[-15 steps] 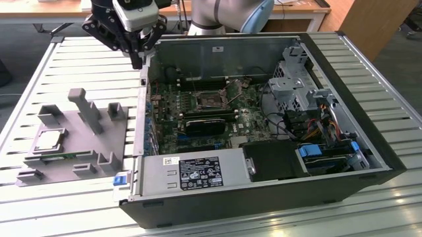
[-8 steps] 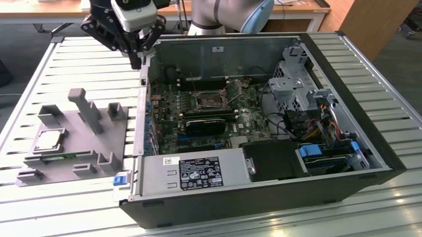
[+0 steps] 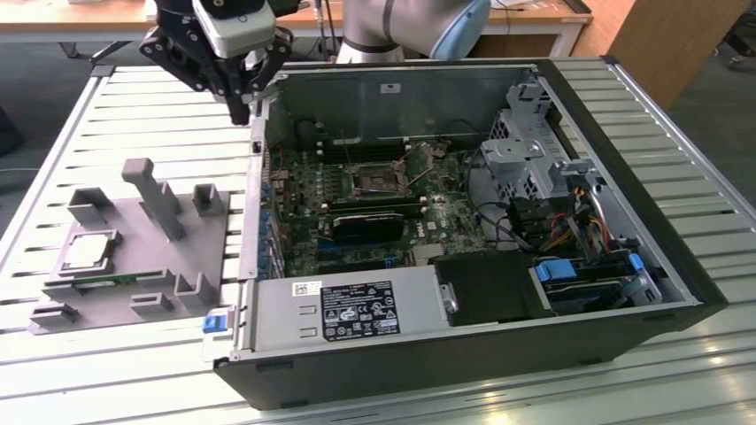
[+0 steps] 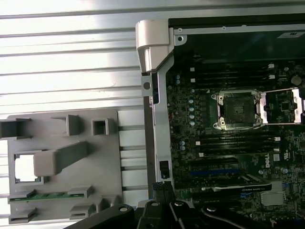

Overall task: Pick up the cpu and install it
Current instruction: 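Reach for the cpu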

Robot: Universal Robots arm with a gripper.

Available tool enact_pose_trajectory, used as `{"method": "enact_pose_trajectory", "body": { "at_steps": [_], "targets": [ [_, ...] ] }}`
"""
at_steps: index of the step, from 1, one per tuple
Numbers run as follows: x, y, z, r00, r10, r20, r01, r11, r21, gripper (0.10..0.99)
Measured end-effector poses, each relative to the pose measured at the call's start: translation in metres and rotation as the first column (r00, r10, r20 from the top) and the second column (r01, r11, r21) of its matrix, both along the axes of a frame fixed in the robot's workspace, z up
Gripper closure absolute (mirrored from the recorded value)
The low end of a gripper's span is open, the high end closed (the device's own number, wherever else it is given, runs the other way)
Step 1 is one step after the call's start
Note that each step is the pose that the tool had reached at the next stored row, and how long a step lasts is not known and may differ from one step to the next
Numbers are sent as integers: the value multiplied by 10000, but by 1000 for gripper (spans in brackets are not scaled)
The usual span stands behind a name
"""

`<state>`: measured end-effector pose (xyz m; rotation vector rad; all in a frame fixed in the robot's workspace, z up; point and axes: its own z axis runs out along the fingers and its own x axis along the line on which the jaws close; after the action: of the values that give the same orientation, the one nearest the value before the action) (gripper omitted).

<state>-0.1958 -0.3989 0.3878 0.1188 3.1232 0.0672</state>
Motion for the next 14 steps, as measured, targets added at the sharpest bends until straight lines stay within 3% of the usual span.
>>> {"method": "enact_pose_trajectory", "body": {
  "at_steps": [14],
  "targets": [
    [-87,0,-2,10000,-1,0,1,10000,0,980]
  ]
}}
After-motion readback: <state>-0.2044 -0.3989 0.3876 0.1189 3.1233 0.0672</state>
